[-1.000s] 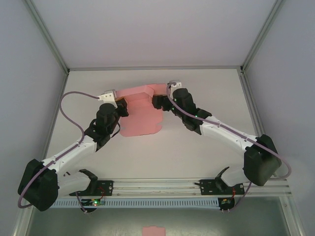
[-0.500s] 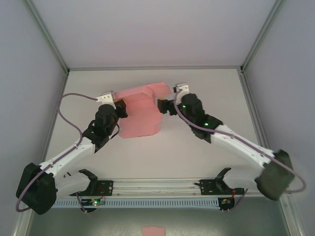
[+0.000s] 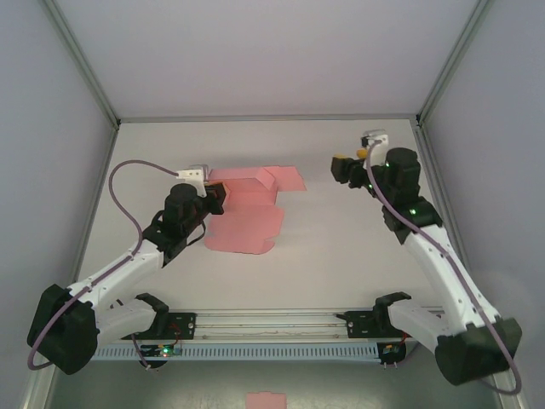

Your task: Assemble paper box

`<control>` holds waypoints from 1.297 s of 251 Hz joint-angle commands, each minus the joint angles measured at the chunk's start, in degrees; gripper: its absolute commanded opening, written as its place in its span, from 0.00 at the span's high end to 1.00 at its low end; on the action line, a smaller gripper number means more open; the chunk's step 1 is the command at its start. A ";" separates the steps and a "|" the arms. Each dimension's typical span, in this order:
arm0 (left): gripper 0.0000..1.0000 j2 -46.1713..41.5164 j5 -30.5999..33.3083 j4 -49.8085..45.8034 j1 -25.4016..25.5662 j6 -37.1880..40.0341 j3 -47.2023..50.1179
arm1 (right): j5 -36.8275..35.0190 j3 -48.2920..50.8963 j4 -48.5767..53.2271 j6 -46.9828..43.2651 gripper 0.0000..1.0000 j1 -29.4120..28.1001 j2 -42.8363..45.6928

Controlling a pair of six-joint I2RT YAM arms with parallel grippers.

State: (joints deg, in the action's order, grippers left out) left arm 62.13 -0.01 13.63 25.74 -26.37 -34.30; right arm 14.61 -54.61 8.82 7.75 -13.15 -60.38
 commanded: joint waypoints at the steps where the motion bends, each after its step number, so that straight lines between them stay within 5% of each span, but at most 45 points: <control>1: 1.00 1.18 -1.28 -1.15 -0.68 1.32 -2.76 | 14.30 -4.05 0.41 -3.44 0.37 -2.88 -4.67; 56: 1.00 4.94 4.87 -4.44 -0.66 -1.47 -6.26 | 13.17 -6.44 3.71 -8.33 0.39 -13.70 -7.90; 136: 1.00 9.30 1.36 -2.80 -0.68 -2.77 -8.79 | 10.89 -5.19 -3.03 -5.43 0.38 -23.68 -14.12; 214: 1.00 7.93 -2.56 -0.92 -0.54 -3.86 -8.35 | 0.49 -9.46 -10.99 -4.04 0.44 -26.84 -27.24; 267: 1.00 6.83 10.51 -13.31 -0.56 -5.21 -10.85 | -13.43 -8.16 -7.77 -4.57 0.41 -26.60 -23.58; 325: 1.00 5.93 13.59 -14.89 -0.57 -4.13 -9.54 | -4.60 -0.51 -7.79 -2.56 0.37 -23.18 -12.55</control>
State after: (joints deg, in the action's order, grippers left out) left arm 69.56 11.27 0.32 24.40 -30.48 -42.57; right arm 5.87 -58.54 1.50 3.27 -38.41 -78.52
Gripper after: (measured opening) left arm 0.083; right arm 0.634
